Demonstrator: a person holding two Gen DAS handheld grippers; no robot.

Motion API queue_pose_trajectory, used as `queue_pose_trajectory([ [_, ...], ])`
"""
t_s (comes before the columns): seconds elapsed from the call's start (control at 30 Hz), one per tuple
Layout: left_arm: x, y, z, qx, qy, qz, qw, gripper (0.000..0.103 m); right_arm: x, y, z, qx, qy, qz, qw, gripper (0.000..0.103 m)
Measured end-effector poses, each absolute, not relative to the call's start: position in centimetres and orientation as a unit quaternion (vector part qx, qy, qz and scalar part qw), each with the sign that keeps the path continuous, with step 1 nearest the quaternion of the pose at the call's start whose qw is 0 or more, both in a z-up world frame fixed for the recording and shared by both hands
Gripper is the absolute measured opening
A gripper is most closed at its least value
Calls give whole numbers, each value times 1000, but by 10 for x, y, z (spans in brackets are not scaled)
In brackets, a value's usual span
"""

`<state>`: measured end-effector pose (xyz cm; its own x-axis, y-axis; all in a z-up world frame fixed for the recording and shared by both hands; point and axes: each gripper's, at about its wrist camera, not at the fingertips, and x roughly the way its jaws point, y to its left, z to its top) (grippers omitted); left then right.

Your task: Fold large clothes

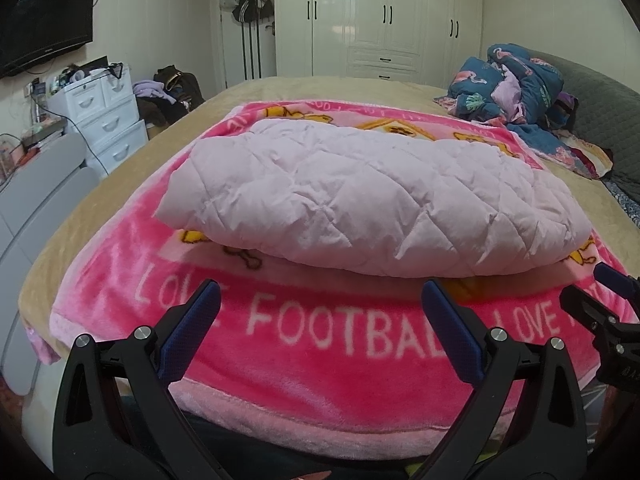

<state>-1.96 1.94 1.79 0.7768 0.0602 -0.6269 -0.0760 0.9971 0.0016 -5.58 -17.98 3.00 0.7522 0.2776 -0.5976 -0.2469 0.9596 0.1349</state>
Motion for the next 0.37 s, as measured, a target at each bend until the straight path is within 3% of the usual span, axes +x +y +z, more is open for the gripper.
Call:
queue_pose_trajectory([
  [0.2, -7, 42, 16, -33, 342, 56, 937, 94, -46, -217, 26, 72, 328, 92, 937, 99],
  [0.37, 37, 135, 17, -60, 376, 131, 915, 94, -37, -328, -2, 164, 339, -68, 924, 99],
])
